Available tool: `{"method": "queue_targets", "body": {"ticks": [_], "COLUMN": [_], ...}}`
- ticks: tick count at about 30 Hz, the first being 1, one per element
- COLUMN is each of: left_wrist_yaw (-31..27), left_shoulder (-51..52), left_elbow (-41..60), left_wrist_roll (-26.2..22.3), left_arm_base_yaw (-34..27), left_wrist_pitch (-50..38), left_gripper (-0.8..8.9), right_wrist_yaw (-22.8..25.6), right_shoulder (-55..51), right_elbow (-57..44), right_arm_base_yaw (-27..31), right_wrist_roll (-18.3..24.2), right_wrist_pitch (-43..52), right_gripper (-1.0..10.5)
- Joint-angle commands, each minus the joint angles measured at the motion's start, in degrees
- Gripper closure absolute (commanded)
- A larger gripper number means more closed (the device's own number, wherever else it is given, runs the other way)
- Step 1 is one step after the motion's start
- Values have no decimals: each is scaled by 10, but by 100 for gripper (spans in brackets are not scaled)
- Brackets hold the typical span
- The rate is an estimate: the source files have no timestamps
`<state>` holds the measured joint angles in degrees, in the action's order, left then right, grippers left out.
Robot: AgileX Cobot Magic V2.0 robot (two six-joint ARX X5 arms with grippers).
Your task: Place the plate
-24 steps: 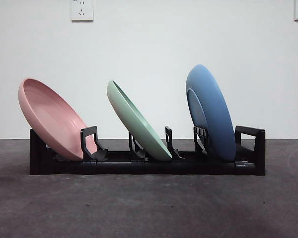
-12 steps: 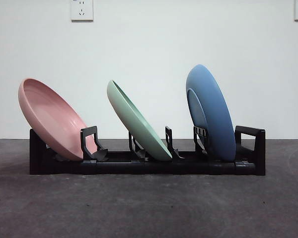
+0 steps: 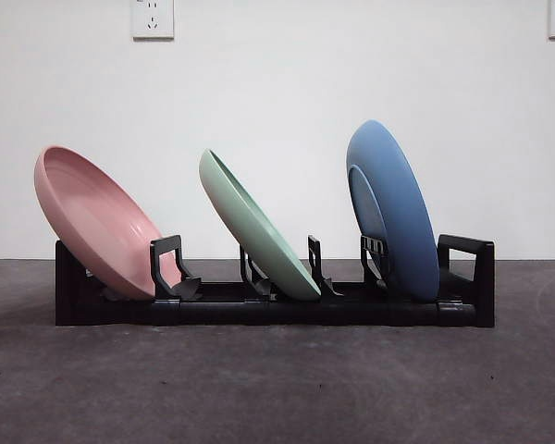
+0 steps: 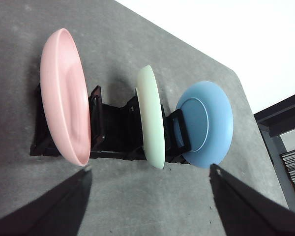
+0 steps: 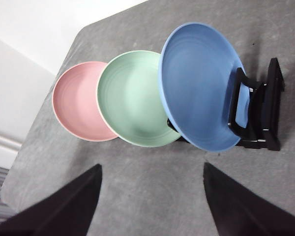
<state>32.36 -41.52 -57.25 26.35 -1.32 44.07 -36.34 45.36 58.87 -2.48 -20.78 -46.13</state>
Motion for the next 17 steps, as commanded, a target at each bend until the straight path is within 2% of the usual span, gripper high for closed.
{"method": "queue_targets", "body": {"ticks": [1, 9, 17], "left_wrist_yaw": [5, 5, 5], "left_shoulder": [0, 0, 0], "left_elbow": [-12, -12, -12], "left_wrist_roll": [-7, -6, -7], "left_arm_base_yaw": [1, 1, 1], "left_wrist_pitch": [-4, -3, -3], "left_gripper": [411, 411, 410], "right_wrist_yaw": [-3, -12, -12], "right_shoulder": [12, 134, 308], "right_elbow": [15, 93, 210], "right_arm_base_yaw": [-12, -50, -86], "right_wrist_roll": [6, 5, 41], "right_wrist_pitch": [4, 3, 0], "right_gripper": [631, 658, 660]}}
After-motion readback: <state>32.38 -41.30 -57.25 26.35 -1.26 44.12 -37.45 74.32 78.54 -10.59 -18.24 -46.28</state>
